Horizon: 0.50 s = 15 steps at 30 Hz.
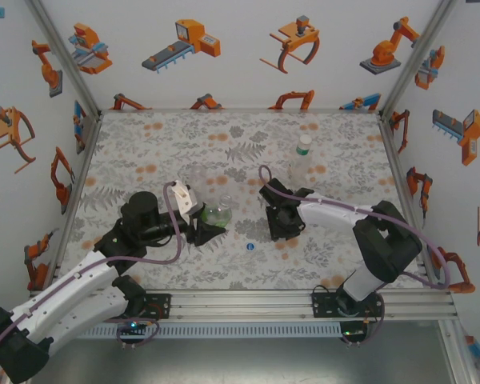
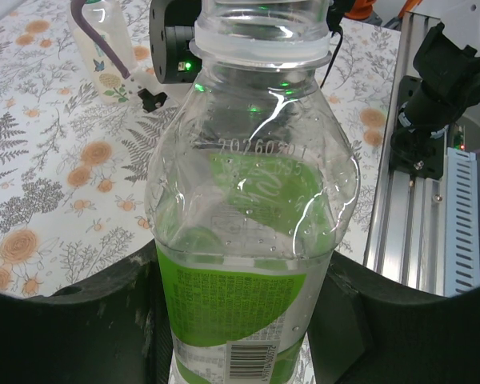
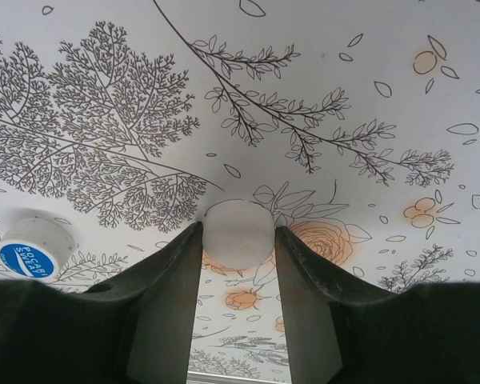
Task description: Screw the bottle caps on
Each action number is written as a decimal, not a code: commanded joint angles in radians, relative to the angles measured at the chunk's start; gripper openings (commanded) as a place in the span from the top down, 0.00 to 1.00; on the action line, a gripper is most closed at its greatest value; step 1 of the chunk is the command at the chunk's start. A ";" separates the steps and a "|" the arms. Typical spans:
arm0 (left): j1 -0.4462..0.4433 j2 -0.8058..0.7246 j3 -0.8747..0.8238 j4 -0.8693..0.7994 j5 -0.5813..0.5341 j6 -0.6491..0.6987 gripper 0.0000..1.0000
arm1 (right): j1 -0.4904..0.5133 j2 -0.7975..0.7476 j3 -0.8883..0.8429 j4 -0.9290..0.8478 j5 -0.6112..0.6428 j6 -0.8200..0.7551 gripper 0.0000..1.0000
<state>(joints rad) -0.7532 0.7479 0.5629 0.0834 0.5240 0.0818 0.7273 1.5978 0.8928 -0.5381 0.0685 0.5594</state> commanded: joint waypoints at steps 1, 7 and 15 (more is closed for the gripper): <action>-0.003 0.003 0.036 0.029 0.018 -0.011 1.00 | -0.009 0.001 0.000 -0.003 0.011 -0.014 0.57; -0.003 0.005 0.043 0.017 0.019 -0.007 1.00 | -0.010 0.004 0.002 -0.007 0.013 -0.020 0.57; -0.005 0.013 0.047 0.018 0.022 -0.004 1.00 | -0.011 0.005 0.007 -0.010 0.016 -0.032 0.57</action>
<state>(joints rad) -0.7532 0.7582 0.5751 0.0826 0.5240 0.0818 0.7231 1.5978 0.8928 -0.5369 0.0685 0.5449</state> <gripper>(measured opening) 0.529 0.425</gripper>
